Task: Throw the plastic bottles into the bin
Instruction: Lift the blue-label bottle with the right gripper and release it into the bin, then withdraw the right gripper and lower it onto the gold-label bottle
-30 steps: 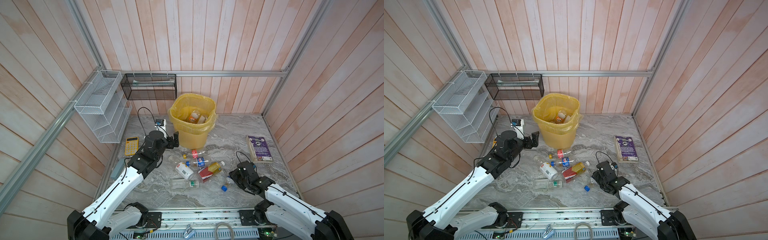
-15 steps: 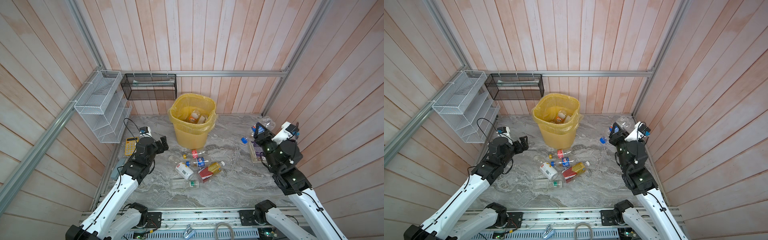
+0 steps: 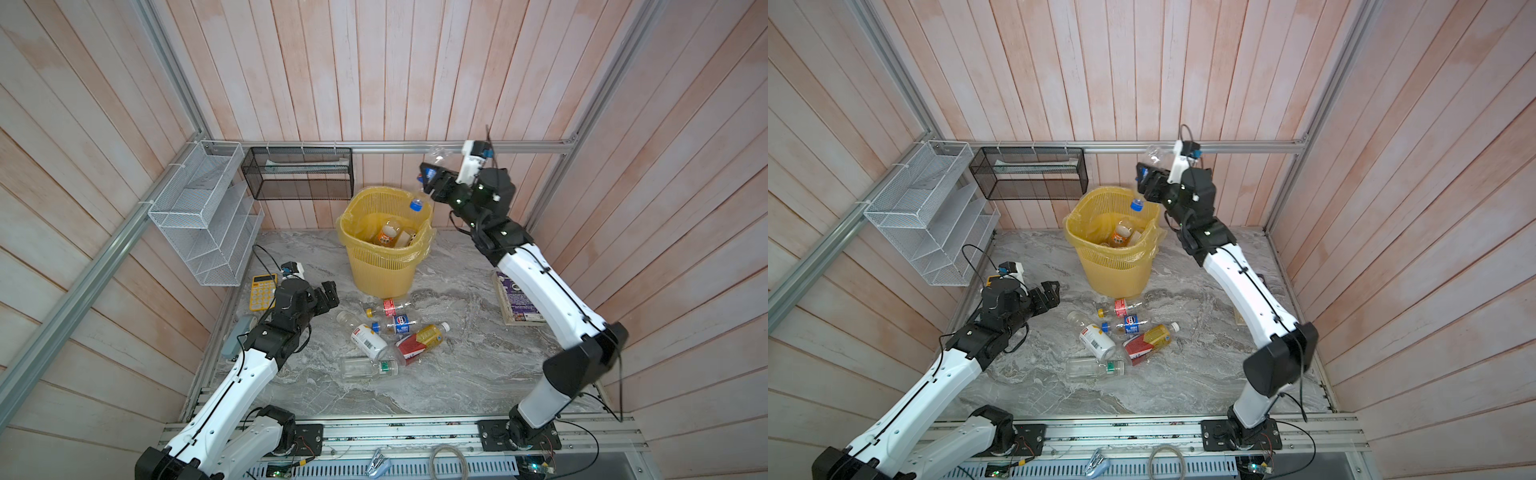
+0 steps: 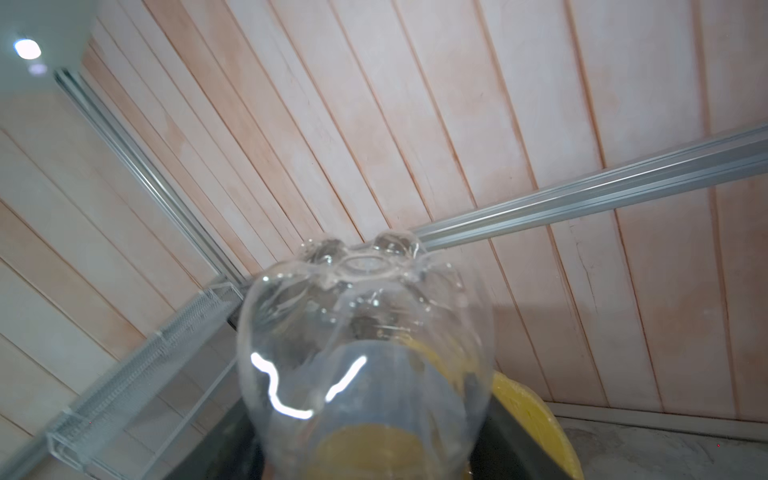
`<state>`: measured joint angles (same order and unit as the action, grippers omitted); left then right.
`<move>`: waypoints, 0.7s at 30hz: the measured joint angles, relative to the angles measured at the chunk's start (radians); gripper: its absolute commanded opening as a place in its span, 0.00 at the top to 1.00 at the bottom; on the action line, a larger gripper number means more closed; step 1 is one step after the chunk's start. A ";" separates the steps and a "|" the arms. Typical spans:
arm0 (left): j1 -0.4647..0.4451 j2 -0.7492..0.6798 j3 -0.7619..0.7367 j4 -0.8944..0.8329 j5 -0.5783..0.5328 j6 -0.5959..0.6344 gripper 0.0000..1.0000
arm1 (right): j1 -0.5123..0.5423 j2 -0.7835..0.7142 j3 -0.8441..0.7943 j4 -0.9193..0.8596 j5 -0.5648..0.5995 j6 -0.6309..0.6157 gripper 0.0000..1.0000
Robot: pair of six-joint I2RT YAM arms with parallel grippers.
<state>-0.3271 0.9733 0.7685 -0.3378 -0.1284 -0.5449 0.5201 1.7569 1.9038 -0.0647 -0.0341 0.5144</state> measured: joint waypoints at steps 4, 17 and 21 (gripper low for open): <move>0.000 0.003 0.000 -0.032 0.001 -0.002 0.00 | 0.014 0.023 0.010 -0.143 0.003 -0.050 0.00; 0.000 -0.017 -0.003 -0.037 0.022 -0.055 0.00 | -0.013 -0.249 -0.124 -0.088 0.037 -0.088 0.00; 0.000 -0.027 -0.040 -0.015 0.048 -0.090 0.00 | -0.018 -0.317 -0.361 -0.033 0.045 -0.058 0.00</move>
<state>-0.3271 0.9459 0.7288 -0.3527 -0.0799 -0.6353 0.5022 1.4395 1.5425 -0.0978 0.0109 0.4561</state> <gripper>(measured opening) 0.998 0.996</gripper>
